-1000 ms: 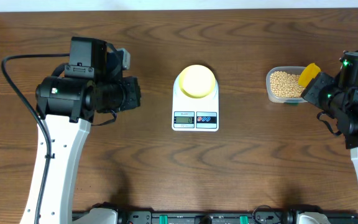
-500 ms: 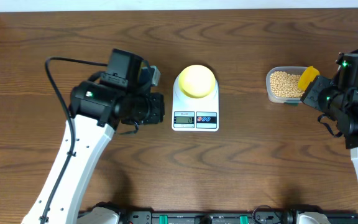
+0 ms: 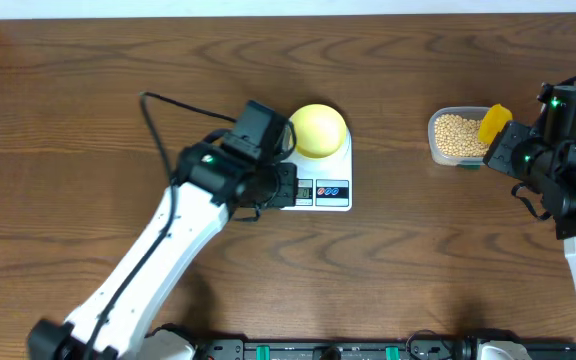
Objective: Scoop item into bowl and weigh 50g on scale
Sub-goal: 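Move the left gripper down to the scale's buttons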
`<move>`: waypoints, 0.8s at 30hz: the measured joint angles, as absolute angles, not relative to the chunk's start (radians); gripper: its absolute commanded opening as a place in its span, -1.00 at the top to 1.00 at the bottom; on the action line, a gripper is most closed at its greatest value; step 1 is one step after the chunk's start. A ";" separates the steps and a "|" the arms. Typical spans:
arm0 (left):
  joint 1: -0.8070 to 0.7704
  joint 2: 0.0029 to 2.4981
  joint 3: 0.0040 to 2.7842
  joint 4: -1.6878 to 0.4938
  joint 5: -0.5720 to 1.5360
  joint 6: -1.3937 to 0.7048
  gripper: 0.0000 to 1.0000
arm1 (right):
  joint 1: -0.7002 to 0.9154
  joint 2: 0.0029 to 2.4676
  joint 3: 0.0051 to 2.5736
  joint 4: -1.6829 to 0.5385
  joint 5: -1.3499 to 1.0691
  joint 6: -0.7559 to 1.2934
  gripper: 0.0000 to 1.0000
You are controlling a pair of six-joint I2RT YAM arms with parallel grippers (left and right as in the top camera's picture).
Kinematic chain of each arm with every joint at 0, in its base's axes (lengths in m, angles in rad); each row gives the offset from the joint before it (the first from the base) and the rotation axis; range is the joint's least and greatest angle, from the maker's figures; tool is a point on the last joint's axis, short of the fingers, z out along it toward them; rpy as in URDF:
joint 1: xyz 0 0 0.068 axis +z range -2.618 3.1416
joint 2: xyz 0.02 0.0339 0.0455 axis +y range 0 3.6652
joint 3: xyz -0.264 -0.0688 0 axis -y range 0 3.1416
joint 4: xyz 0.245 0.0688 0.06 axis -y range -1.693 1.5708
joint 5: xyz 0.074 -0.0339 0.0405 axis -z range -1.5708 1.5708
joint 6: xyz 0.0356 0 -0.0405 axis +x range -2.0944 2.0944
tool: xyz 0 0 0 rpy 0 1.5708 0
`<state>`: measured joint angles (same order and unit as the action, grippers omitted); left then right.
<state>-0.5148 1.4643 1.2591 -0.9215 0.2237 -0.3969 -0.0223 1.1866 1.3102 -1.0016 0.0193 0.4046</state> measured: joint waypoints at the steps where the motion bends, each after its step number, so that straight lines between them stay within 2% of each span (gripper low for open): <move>1: -0.516 1.487 1.253 -0.897 0.218 -0.401 0.85 | -0.022 1.187 1.310 -1.002 0.019 0.404 0.98; 8: -0.537 1.633 1.242 -0.748 0.203 -0.419 0.86 | -0.022 1.187 1.310 -1.000 0.019 0.403 0.98; 16: -0.575 1.643 1.242 -0.743 0.203 -0.386 0.86 | -0.022 1.187 1.310 -0.985 0.019 0.400 0.98; 20: -0.578 1.576 1.234 -0.739 0.199 -0.371 0.85 | -0.022 1.187 1.310 -0.989 0.019 0.381 0.98; 24: -0.578 1.396 1.233 -0.786 0.161 -0.342 0.85 | -0.022 1.187 1.310 -1.010 0.019 0.368 0.98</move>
<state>-0.5777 1.3960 1.2331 -0.7860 0.1608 -0.3424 -0.0223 1.1866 1.3102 -1.0096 0.0193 0.3676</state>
